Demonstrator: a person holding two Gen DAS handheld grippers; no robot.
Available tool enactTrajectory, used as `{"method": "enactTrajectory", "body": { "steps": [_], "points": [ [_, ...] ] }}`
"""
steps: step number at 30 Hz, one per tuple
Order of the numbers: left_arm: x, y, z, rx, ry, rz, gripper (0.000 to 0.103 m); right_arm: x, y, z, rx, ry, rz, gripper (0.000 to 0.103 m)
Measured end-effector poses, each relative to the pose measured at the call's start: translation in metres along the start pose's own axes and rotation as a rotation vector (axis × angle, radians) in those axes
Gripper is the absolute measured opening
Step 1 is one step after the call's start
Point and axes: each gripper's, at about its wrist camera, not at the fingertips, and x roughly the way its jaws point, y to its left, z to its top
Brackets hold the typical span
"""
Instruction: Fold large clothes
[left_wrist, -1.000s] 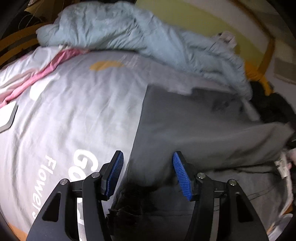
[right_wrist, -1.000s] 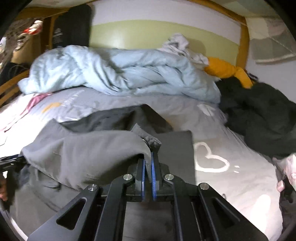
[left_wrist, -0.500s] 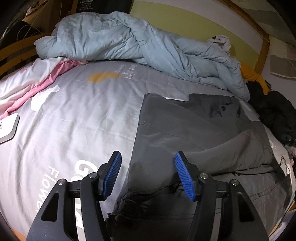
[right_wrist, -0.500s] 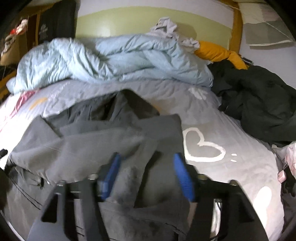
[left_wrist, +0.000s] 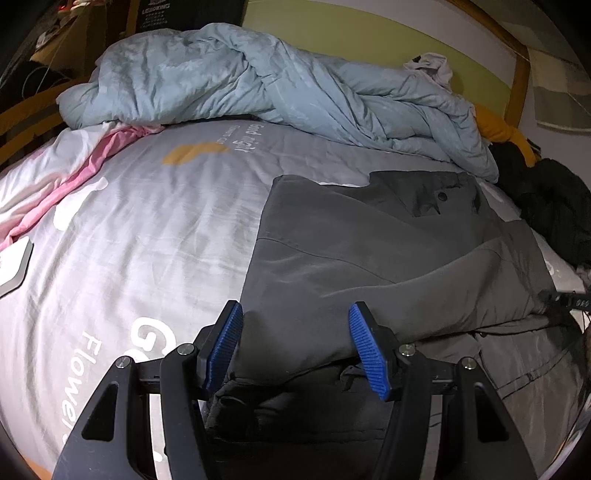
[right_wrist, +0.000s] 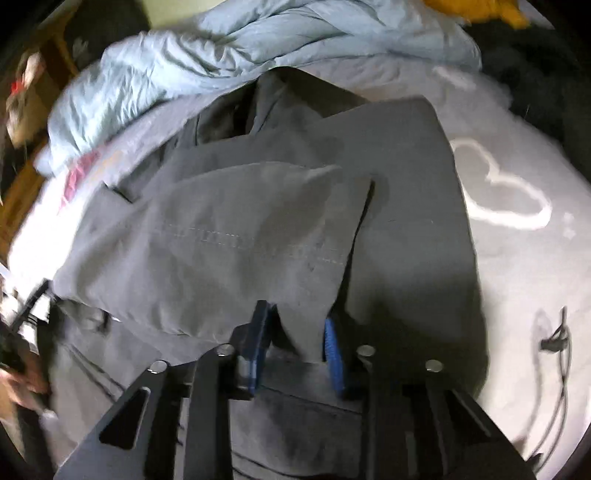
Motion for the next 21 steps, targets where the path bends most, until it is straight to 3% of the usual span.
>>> {"method": "enactTrajectory", "body": {
  "steps": [4,7,14,19,21],
  "points": [
    [-0.001,0.001,0.0,-0.003,-0.005,-0.011,0.059,-0.034,0.018,-0.001,-0.065,-0.015,-0.129,0.013],
    [-0.001,0.003,0.0,-0.021,-0.004,-0.015,0.059,-0.051,0.034,-0.011,-0.13,-0.011,-0.149,0.013],
    [-0.006,0.002,-0.001,-0.032,-0.021,-0.021,0.059,-0.055,0.02,-0.046,-0.073,0.079,-0.052,0.013],
    [-0.013,-0.005,-0.001,0.003,-0.054,-0.011,0.059,-0.061,0.016,-0.062,-0.067,0.078,-0.032,0.014],
    [-0.015,-0.009,-0.001,0.03,-0.068,0.004,0.059,-0.064,0.013,-0.061,-0.053,0.063,-0.028,0.03]
  ]
}}
